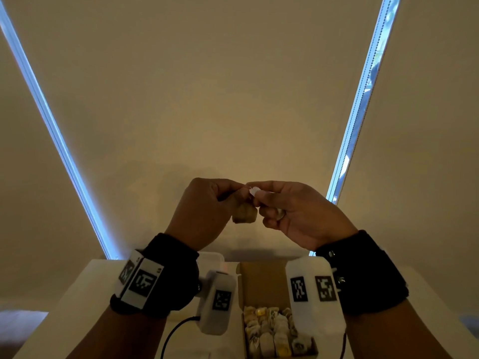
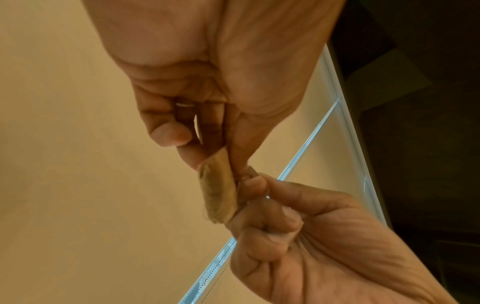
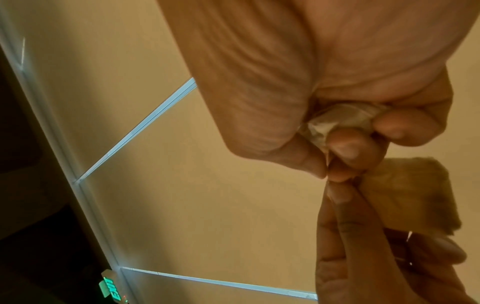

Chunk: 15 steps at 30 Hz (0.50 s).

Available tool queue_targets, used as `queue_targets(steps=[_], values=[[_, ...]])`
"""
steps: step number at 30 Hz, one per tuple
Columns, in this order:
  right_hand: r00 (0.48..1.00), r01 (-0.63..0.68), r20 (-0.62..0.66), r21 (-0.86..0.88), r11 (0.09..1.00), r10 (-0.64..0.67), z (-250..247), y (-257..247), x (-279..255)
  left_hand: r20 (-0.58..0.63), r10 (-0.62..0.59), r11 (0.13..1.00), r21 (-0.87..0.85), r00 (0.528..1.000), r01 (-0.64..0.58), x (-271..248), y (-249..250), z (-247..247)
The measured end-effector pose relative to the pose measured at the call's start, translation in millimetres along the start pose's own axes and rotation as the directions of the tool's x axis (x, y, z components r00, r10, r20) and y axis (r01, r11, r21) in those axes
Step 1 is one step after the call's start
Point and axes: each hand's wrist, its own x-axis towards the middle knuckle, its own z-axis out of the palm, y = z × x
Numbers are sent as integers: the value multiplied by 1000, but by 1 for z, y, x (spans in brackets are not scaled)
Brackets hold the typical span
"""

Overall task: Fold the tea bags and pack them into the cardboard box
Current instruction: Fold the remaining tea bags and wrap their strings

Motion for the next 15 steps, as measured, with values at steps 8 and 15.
queue_targets(steps=[8, 15], values=[[933, 129, -226, -519, 845, -281, 7, 1, 3, 9, -151, 964, -220, 989, 149, 4, -3, 7], [867, 162, -275, -635, 756, -416, 11, -2, 4, 70, -134, 919, -365, 989, 150, 9, 0, 7]])
